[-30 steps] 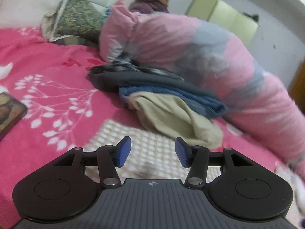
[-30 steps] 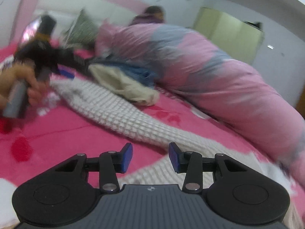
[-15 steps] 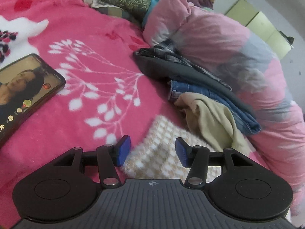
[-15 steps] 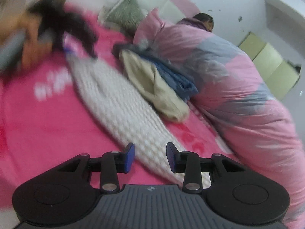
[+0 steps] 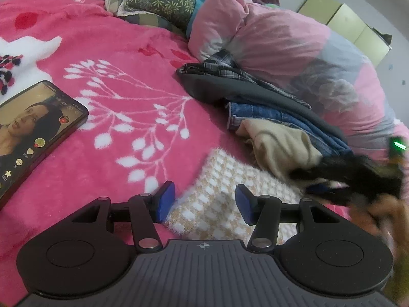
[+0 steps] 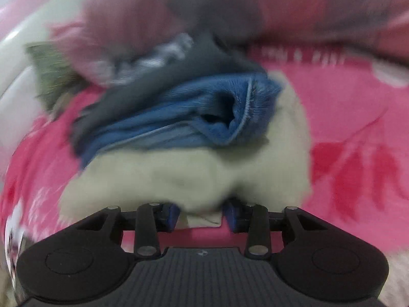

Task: Fold clothes

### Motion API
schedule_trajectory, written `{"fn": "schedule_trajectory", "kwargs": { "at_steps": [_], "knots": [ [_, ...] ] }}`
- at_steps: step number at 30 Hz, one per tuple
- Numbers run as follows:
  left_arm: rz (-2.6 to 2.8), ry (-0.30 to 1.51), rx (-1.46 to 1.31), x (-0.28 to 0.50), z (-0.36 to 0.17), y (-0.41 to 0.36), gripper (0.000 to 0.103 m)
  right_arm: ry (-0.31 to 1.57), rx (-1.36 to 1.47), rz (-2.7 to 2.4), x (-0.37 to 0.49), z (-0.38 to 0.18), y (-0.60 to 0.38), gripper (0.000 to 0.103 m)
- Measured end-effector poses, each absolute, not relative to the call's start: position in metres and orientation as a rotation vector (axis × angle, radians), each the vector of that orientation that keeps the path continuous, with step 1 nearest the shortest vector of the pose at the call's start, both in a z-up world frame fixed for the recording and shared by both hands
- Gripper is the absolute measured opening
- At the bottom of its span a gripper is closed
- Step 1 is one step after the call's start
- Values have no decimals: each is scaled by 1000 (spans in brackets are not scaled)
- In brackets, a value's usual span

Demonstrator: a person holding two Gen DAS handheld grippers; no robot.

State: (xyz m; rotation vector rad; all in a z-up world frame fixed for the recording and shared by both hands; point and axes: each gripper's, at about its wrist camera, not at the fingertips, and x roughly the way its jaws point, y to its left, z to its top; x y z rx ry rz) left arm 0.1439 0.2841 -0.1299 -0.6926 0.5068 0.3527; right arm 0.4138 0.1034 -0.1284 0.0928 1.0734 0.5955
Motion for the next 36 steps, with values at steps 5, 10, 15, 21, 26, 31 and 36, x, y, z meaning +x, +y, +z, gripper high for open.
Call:
{"fn": "schedule_trajectory", "kwargs": {
  "at_steps": [5, 10, 15, 21, 26, 31, 36],
  "knots": [
    [338, 503, -719, 142, -131, 288, 52, 1139, 134, 581, 439, -127, 106, 36],
    [329, 498, -743, 138, -133, 290, 52, 1077, 215, 490, 452, -124, 87, 28],
    [332, 501, -724, 140, -132, 287, 53, 1000, 296, 361, 486, -126, 64, 23],
    [334, 501, -695, 144, -132, 284, 55, 1022, 279, 354, 510, -135, 48, 23],
    [321, 498, -693, 145, -132, 286, 59, 1008, 184, 350, 474, -111, 1, 42],
    [318, 493, -695, 145, -132, 286, 59, 929, -10, 495, 411, -52, -24, 43],
    [324, 485, -702, 141, -131, 287, 59, 891, -354, 1040, 321, -45, 55, 54]
  ]
}}
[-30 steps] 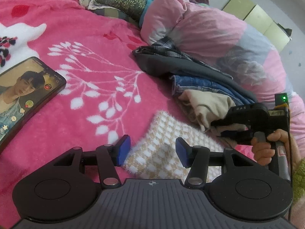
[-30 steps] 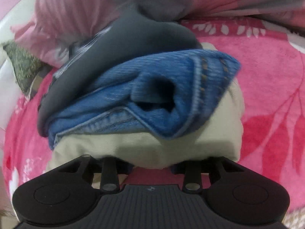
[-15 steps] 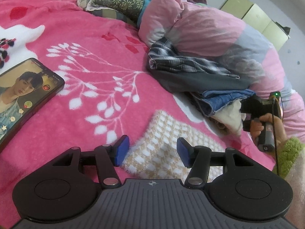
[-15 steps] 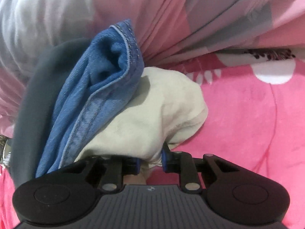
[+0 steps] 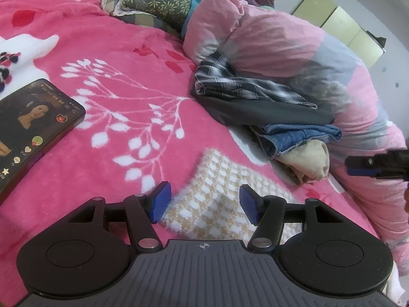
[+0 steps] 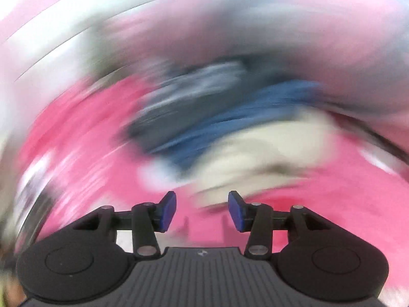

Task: Fold clothes

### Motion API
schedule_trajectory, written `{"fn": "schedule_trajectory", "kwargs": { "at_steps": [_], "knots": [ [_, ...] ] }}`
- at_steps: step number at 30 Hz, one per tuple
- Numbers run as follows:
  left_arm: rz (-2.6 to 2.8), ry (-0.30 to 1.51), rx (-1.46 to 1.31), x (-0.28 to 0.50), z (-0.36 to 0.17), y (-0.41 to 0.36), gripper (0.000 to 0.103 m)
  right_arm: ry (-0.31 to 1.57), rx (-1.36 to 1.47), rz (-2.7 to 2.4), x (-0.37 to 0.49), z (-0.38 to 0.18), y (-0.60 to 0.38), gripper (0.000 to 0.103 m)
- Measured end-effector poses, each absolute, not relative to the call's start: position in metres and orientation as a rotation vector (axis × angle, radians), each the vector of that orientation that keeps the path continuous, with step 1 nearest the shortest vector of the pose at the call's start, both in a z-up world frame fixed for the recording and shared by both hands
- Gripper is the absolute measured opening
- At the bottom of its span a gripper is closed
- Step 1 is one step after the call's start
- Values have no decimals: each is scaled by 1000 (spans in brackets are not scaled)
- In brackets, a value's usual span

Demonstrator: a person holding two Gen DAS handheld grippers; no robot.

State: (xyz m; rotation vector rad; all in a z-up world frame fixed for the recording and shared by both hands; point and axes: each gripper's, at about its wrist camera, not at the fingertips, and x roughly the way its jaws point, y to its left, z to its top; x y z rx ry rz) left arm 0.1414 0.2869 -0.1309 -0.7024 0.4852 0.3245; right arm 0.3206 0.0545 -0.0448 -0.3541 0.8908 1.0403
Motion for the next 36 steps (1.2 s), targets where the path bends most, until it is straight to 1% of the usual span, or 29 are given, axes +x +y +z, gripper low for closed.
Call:
{"fn": "schedule_trajectory", "kwargs": {
  "at_steps": [2, 4, 10, 13, 14, 15, 16, 17, 18, 22, 25, 27, 29, 32, 36],
  "knots": [
    [332, 471, -710, 138, -130, 288, 59, 816, -555, 1172, 294, -55, 102, 63],
    [350, 449, -721, 134, -128, 291, 59, 787, -657, 1228, 280, -66, 126, 63],
    [393, 380, -756, 124, -122, 299, 59, 938, -592, 1291, 307, -98, 163, 66],
    [407, 337, -743, 119, -117, 298, 59, 1006, -619, 1328, 309, -121, 185, 66],
    [411, 320, -736, 118, -115, 297, 59, 1006, -650, 1322, 305, -126, 189, 61],
    [414, 304, -730, 116, -113, 296, 59, 994, -675, 1317, 301, -130, 190, 52],
    [417, 287, -723, 114, -111, 295, 59, 977, -697, 1314, 296, -133, 190, 49],
    [421, 271, -716, 113, -109, 295, 59, 953, -707, 1328, 292, -131, 188, 29],
    [422, 255, -709, 111, -107, 294, 59, 937, -698, 1349, 291, -126, 185, 23],
    [397, 218, -693, 108, -102, 289, 59, 794, -588, 1327, 304, -91, 161, 16],
    [391, 232, -689, 111, -102, 289, 59, 690, -478, 1274, 326, -69, 148, 15],
    [391, 250, -694, 113, -104, 289, 59, 644, -426, 1270, 339, -64, 146, 15],
    [390, 261, -694, 115, -105, 289, 59, 629, -387, 1246, 355, -72, 152, 15],
    [389, 268, -673, 116, -105, 286, 59, 661, -362, 1210, 378, -100, 165, 16],
    [384, 289, -635, 121, -106, 280, 59, 693, -320, 1160, 399, -140, 176, 20]
  ]
}}
